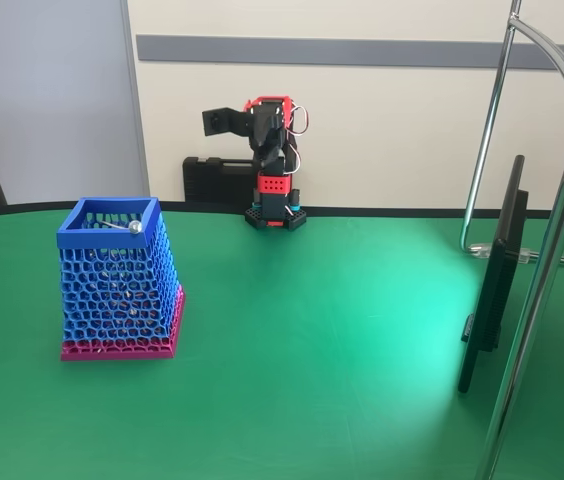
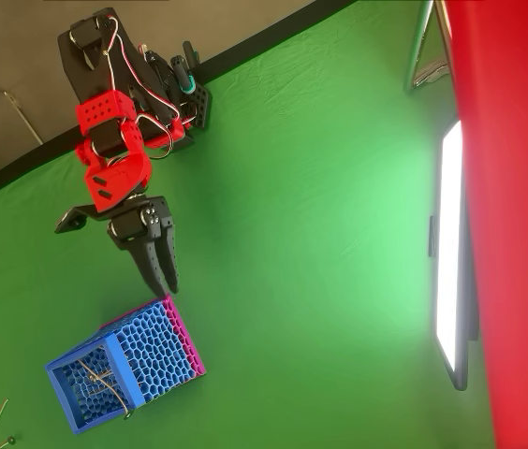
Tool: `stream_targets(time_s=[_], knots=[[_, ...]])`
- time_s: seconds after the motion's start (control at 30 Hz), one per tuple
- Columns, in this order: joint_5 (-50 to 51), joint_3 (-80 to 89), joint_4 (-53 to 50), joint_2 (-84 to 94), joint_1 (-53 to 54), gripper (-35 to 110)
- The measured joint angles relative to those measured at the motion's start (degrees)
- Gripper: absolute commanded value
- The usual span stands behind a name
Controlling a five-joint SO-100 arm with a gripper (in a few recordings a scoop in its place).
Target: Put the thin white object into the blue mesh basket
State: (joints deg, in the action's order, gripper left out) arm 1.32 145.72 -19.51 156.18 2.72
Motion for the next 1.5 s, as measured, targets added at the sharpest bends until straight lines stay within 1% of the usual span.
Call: stream_targets(time_s=[0.17,0.53,0.73,1.07,1.23,1.37,1.5], knots=[[-4.2,11.5,-2.6,10.9,-1.1,16],[-7.5,30.1,-5.2,27.1,-1.3,11],[-7.6,30.5,-9.5,30.1,-1.6,0],[-6.7,30.5,-20.2,33.0,-3.2,1],[-6.1,30.5,-20.9,30.5,-3.2,1],[-5.8,30.5,-19.5,26.3,-3.5,1],[-5.2,30.5,-19.6,26.0,-3.3,1]])
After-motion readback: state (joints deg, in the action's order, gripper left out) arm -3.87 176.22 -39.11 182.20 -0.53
